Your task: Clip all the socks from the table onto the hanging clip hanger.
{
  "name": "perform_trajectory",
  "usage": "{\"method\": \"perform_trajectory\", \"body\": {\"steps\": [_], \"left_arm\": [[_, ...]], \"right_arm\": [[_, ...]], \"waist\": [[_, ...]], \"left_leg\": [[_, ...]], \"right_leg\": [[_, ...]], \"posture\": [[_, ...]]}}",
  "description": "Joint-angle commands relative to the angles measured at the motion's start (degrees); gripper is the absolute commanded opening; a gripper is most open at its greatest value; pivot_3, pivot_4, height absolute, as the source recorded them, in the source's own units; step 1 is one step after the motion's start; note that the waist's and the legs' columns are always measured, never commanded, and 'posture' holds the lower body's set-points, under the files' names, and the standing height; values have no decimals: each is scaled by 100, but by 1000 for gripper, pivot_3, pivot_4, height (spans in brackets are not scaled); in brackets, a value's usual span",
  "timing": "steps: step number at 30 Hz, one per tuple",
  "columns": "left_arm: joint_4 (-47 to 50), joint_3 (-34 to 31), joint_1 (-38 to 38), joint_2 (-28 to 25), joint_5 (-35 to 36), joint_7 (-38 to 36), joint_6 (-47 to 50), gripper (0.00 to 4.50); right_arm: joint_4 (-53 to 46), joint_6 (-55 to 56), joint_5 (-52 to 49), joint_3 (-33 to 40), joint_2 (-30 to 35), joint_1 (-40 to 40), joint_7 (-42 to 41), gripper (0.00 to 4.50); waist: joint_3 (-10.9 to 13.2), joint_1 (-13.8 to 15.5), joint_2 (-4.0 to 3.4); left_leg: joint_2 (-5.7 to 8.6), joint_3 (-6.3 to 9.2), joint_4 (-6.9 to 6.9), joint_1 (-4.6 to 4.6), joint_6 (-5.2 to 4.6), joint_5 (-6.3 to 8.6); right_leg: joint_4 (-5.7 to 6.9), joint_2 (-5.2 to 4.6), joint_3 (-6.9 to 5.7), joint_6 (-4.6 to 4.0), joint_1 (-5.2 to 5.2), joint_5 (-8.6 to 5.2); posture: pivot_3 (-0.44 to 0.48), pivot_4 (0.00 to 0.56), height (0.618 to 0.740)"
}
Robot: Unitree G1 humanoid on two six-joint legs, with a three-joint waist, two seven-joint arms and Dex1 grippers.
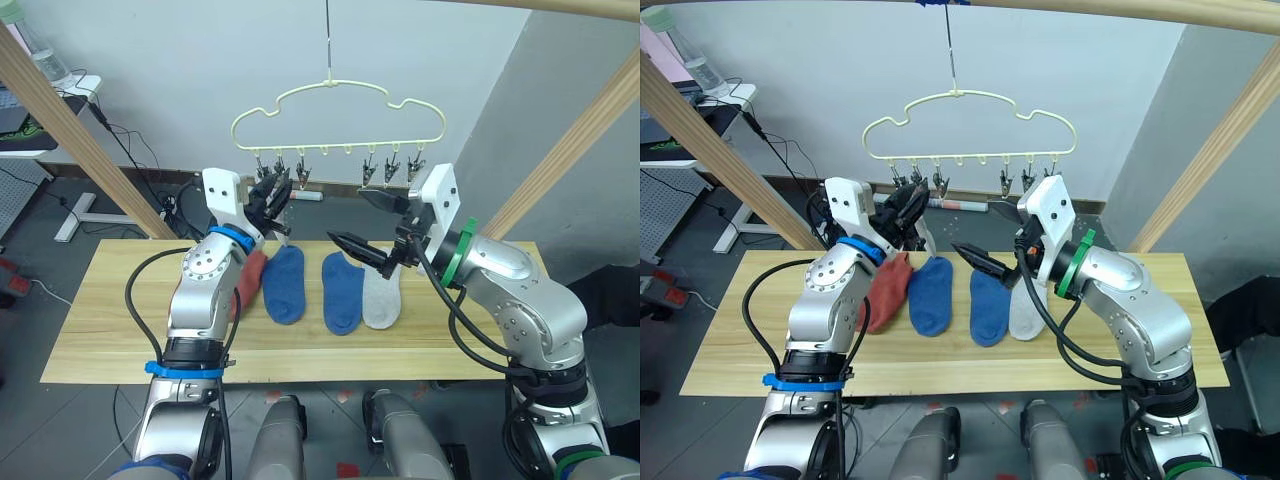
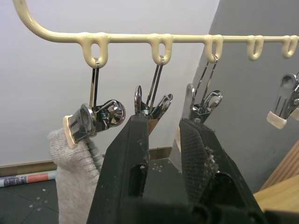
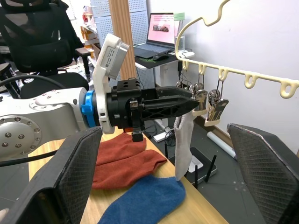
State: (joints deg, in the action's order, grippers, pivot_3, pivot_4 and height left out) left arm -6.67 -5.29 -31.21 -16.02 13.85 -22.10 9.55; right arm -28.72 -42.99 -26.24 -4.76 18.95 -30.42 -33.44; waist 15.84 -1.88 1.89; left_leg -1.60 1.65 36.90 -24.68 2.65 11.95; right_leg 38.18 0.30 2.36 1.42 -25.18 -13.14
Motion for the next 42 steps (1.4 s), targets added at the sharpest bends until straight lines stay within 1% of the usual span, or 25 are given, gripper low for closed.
{"method": "perform_trajectory", "body": {"steps": [1,15,24,39,42], "left_arm": [[79,-82,-86,-33,-38,29,-173,1273],[-168,-53,-251,26,-77,134,-325,1273],[-608,-62,-602,54,-120,156,-560,1273],[-754,-48,-712,109,-109,109,-700,1273],[-777,-50,-729,117,-102,81,-751,748]], "right_arm": [[-188,156,-86,1,21,-29,-5,4500],[-297,29,-147,-19,25,-112,148,4500],[-290,28,-231,-19,52,-169,144,4500],[-319,64,-256,-76,81,-123,256,4500],[-337,44,-262,-102,74,-116,286,4500]], "waist": [[0,-1,0],[0,-1,0],[0,-2,0],[0,-9,0],[0,-8,0]], "left_leg": [[0,0,2,0,0,0],[-3,1,5,-1,0,0],[-2,0,5,-2,0,0],[-2,0,6,-2,0,0],[-3,0,6,-2,0,0]], "right_leg": [[0,1,0,0,0,1],[2,7,0,-2,0,4],[-1,8,1,-2,0,5],[0,8,1,-2,0,5],[1,8,1,-2,0,5]], "posture": [[-51,253,740],[-56,254,740],[-60,254,740],[-66,252,740],[-65,253,740]]}}
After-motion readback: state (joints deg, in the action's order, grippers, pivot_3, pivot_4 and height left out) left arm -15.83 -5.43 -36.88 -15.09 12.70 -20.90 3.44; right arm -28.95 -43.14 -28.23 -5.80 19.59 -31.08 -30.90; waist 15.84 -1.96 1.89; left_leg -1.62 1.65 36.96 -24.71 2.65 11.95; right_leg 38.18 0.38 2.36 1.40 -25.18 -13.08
